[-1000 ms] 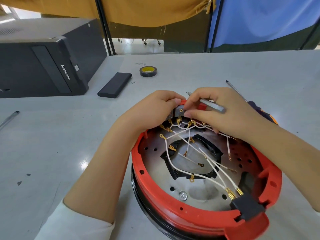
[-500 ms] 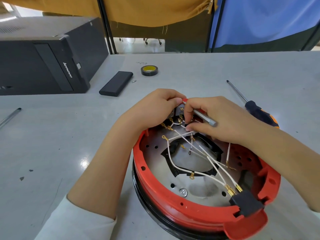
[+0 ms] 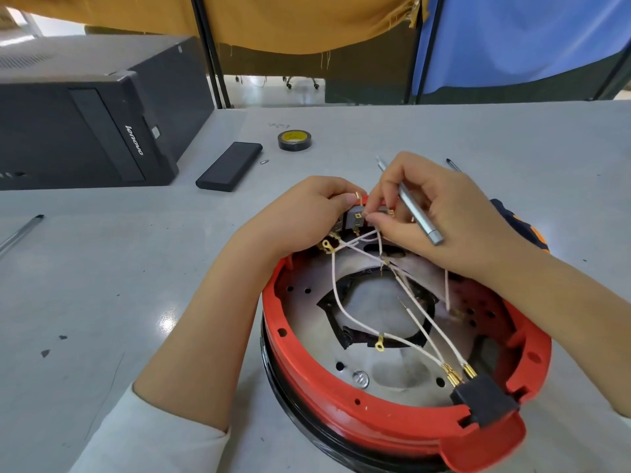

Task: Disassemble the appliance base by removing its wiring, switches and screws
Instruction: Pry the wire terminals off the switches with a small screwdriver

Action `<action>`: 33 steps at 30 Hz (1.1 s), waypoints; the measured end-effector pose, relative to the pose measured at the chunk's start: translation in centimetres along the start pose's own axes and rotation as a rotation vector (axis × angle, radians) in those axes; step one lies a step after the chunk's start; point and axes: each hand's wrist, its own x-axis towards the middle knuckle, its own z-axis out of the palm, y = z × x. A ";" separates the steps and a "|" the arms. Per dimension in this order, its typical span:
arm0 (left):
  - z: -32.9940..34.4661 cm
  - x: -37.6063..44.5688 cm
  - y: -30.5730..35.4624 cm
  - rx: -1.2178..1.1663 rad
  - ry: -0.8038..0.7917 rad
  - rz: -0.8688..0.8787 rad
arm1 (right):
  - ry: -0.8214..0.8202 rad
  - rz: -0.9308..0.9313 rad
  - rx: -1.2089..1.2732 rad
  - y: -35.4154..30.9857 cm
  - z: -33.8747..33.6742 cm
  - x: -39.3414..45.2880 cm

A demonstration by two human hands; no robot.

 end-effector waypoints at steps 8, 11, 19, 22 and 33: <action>-0.1 -0.1 0.3 0.008 -0.001 -0.040 | 0.257 -0.042 -0.258 -0.2 -0.2 0.2; 0.0 0.0 0.2 0.011 -0.015 -0.050 | 0.313 0.115 -0.110 0.9 -1.6 1.6; 0.0 -0.1 0.0 0.017 -0.021 -0.043 | 0.145 0.755 0.208 8.3 -2.3 7.0; 0.0 -0.1 -0.1 0.019 -0.022 -0.042 | 0.120 0.828 0.167 10.4 -0.3 7.7; 0.1 0.0 -0.2 0.030 -0.026 -0.035 | 0.114 0.696 0.177 8.9 -1.1 8.0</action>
